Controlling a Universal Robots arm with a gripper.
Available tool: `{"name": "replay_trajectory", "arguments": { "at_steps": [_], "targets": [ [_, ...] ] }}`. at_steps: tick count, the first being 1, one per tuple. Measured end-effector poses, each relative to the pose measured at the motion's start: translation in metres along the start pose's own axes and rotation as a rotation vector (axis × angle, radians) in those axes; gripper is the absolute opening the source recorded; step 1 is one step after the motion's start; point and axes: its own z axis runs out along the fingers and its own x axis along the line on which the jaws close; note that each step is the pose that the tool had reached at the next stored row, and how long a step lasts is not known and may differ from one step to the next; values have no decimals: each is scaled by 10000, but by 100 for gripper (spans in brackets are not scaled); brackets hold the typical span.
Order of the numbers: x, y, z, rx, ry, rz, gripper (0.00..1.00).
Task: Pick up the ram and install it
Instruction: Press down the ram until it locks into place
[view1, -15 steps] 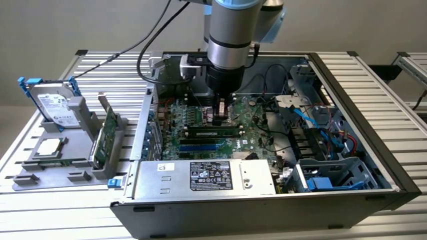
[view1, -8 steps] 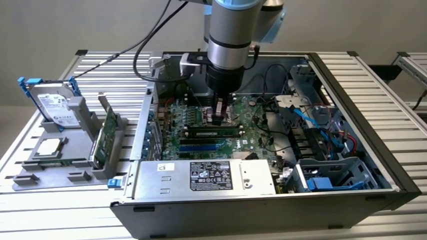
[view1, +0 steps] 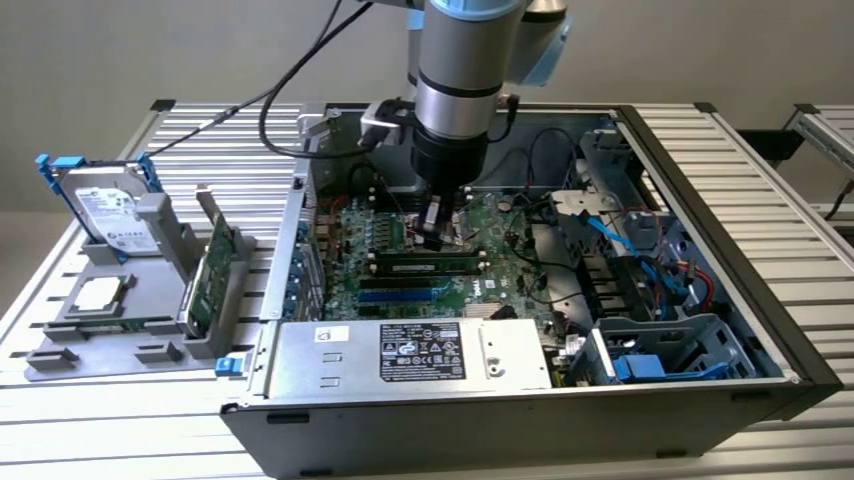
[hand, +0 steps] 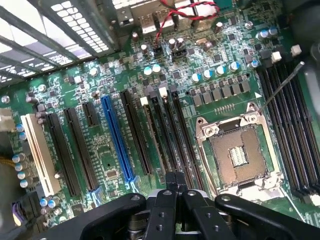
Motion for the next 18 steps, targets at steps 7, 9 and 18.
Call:
{"name": "replay_trajectory", "arguments": {
  "at_steps": [7, 9, 18],
  "targets": [
    [0, 0, 3, -15, -69, 1249, 11],
    [0, 0, 5, -19, -89, 1614, 11],
    [0, -1, 23, -39, -179, 3247, 11]
  ]
}}
